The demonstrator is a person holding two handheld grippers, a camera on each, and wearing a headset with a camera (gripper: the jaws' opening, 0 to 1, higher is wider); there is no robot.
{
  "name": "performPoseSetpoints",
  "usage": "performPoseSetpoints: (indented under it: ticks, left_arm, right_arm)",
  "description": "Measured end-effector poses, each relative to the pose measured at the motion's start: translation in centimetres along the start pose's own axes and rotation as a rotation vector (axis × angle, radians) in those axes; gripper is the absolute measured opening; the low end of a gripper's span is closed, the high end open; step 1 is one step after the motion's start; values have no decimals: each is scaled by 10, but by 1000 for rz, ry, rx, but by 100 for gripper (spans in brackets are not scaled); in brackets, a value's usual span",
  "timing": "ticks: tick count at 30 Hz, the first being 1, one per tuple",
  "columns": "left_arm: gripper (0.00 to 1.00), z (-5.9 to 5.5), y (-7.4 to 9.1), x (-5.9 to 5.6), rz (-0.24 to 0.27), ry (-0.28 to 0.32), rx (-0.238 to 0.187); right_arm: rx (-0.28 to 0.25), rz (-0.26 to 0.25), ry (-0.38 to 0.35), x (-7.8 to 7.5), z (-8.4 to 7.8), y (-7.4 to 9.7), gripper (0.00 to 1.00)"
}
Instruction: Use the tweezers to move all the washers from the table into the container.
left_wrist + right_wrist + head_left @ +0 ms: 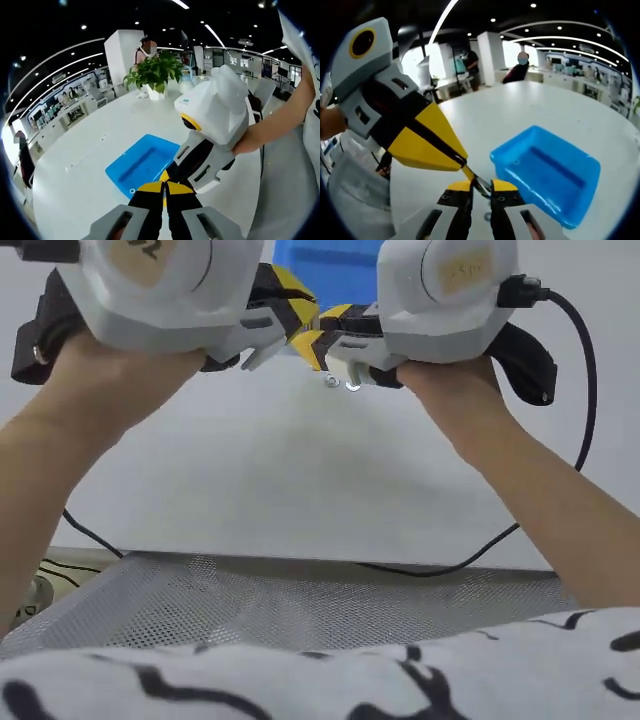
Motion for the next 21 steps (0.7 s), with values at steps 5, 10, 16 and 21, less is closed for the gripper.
performPoseSetpoints:
  ticks: [5,10,16,21]
  left_arm:
    - [0,1,1,3,2,18,-14]
    - [0,2,3,2,-9,31,-9]
    - [0,6,3,-3,-22,4,0]
    - [0,11,7,-12,-72,33,-27]
  right_arm:
    - [-5,10,1,-1,-1,-2,9]
    - [3,1,40,1,-2,-2,7]
    - [26,-46,118,1,-3,1,4]
    - [-5,-13,25,-9,0,7,2]
Point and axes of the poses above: the centre of the closed fingertips' face, and the gripper's own axes: y roughly backward along the fingers, x roughly to its left, z roughly out of its top, the point moved 3 cm from there along y, roughly backward along the fingers, and after that the axes turned 2 degrees about x, right-handed, at the moved point
